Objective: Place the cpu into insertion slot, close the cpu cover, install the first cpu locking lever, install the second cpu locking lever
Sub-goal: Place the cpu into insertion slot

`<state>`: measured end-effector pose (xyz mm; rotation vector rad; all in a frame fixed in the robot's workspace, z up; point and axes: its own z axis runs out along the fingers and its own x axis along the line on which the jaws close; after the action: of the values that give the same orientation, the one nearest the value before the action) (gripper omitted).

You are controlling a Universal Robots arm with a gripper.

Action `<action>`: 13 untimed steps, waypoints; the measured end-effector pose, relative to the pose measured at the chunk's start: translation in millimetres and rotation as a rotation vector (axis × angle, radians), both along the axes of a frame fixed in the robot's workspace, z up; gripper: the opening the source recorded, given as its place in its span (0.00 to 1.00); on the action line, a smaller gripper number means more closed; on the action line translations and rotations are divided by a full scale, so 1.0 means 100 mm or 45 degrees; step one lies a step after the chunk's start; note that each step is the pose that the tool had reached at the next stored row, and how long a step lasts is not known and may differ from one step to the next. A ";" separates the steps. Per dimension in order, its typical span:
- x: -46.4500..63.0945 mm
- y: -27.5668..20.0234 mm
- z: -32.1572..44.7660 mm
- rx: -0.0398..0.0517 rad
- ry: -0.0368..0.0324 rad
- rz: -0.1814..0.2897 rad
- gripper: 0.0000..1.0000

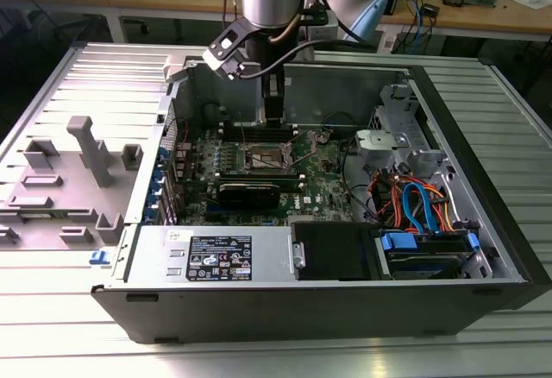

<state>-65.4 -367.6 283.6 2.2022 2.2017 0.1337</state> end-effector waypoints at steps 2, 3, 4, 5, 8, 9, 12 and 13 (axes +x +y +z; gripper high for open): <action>-0.01 -0.025 -0.018 0.004 -0.0049 0.000 0.54; -0.01 -0.036 -0.026 0.005 -0.0064 0.000 0.54; -0.01 -0.045 -0.033 0.008 -0.0076 0.000 0.54; -0.01 -0.053 -0.044 0.009 -0.0079 0.000 0.54; -0.01 -0.060 -0.068 0.009 -0.0076 0.000 0.54; -0.01 -0.060 -0.068 0.009 -0.0076 0.000 0.54; -0.01 -0.060 -0.072 0.010 -0.0077 0.000 0.54; -0.01 -0.060 -0.076 0.010 -0.0077 0.000 0.54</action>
<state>-66.7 -373.6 276.1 2.2026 2.2018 0.1487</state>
